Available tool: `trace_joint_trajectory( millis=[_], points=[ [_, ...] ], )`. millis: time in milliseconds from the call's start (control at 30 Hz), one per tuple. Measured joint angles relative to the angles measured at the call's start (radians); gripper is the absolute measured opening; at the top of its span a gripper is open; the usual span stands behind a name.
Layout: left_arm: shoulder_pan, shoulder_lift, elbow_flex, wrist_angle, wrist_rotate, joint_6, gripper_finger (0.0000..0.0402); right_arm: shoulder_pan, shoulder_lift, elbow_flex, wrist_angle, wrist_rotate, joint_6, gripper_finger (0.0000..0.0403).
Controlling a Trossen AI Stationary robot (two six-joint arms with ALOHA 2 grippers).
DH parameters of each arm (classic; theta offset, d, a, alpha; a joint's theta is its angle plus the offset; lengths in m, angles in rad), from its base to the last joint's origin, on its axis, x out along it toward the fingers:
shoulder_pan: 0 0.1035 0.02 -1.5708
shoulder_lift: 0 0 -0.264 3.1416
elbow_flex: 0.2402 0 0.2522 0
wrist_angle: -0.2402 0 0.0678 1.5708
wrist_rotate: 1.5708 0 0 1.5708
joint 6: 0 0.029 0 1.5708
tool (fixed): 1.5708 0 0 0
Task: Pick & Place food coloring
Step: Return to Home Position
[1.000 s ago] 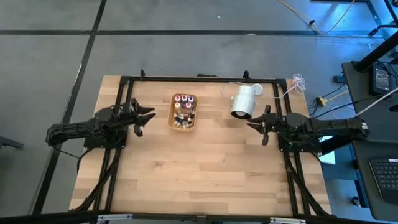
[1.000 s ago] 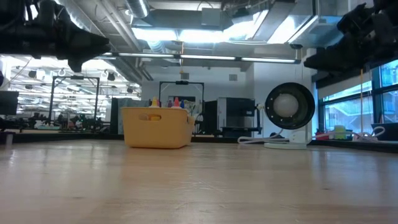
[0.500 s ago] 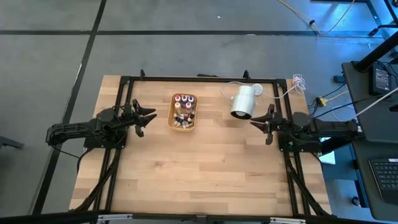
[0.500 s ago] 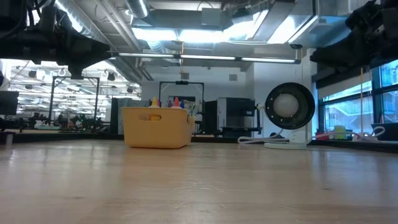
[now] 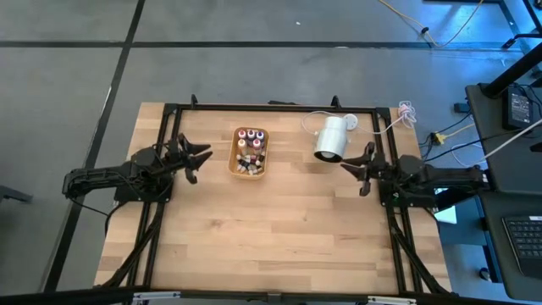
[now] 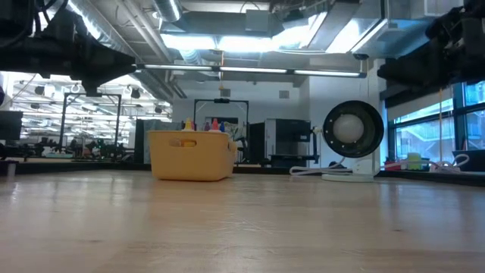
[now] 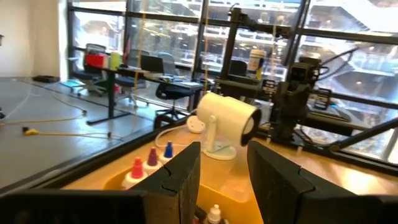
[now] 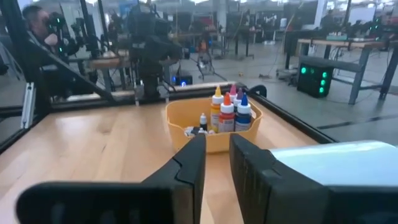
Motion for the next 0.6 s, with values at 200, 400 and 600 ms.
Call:
trace_joint_trajectory(
  millis=[200,400,600],
  points=[
    [0.000,0.001,0.000,0.000,-0.018,-0.007,0.0128,0.000,0.005,-0.058,0.127,0.008,-0.030,0.0075],
    [-0.002,0.002,0.000,0.000,-0.016,-0.007,0.0127,0.000,0.003,-0.058,0.123,0.018,-0.157,0.0075],
    [-0.002,0.002,0.000,0.000,-0.017,-0.007,0.0128,0.000,0.003,-0.058,0.123,0.018,-0.157,0.0075]
  ],
)
